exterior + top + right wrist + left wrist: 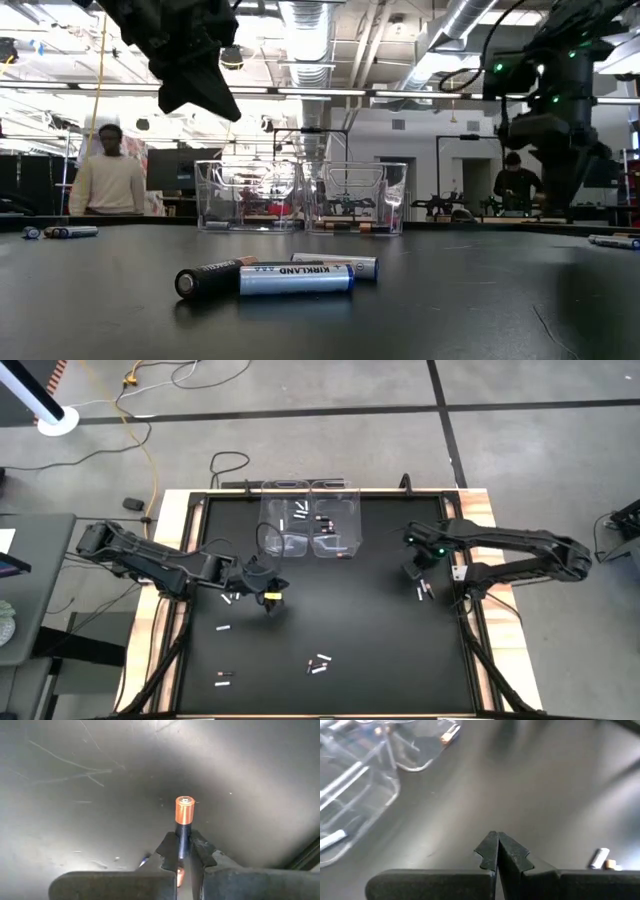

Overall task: Sort batteries
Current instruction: Put the black battery into the right transparent bin

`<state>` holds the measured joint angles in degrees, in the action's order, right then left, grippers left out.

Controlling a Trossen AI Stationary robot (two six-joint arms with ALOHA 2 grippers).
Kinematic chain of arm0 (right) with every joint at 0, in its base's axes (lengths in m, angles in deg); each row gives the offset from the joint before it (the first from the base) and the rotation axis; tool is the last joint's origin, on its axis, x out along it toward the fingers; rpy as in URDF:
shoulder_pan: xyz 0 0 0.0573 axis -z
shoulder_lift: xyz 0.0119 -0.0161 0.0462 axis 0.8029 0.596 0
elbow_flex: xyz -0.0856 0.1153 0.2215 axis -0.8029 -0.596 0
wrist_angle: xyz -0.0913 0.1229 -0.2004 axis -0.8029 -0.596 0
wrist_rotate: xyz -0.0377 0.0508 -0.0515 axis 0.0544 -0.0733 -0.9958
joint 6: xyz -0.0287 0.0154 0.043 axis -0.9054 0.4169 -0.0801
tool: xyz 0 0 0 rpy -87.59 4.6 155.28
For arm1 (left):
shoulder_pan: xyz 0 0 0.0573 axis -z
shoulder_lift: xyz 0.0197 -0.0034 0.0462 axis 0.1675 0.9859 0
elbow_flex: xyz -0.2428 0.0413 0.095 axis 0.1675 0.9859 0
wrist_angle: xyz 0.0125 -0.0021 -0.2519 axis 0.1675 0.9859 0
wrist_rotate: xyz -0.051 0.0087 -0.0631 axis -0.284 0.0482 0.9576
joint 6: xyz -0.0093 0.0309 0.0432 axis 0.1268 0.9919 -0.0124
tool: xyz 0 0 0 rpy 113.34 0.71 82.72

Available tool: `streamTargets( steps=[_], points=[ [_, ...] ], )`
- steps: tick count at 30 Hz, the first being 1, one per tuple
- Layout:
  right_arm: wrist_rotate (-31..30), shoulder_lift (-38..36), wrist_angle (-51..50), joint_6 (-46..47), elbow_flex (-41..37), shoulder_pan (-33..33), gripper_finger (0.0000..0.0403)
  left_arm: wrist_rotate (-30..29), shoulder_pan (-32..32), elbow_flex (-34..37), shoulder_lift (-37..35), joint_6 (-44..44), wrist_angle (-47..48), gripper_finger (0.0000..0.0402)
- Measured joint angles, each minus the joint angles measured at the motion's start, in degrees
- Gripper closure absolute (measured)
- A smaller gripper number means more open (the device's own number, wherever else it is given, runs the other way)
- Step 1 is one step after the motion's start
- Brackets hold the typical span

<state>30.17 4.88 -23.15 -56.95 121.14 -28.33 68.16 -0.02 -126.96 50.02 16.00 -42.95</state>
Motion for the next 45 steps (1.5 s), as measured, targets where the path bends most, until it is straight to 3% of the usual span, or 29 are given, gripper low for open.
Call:
streamTargets(
  steps=[8,16,25,36,45],
  points=[
    [0.05,-3.86,-1.07,5.28,6.92,-1.77,0.0377,-0.09,-3.27,0.00,-0.23,5.74,0.65,0.0401],
    [0.04,2.21,4.52,8.24,19.65,-5.80,0.0377,-0.08,-6.74,0.34,-3.53,14.86,1.49,0.0401],
    [0.03,23.69,8.29,0.55,40.41,-7.72,0.0378,-0.13,-9.00,0.63,-14.43,19.74,4.38,0.0401],
    [0.01,53.00,0.44,-10.95,68.84,-2.70,0.0378,-0.05,-8.93,0.63,-20.81,17.02,13.09,0.0401],
    [0.00,68.85,-8.57,-16.75,78.52,0.84,0.0378,1.40,-8.89,0.63,-22.47,17.14,14.67,0.0401]
  ],
)
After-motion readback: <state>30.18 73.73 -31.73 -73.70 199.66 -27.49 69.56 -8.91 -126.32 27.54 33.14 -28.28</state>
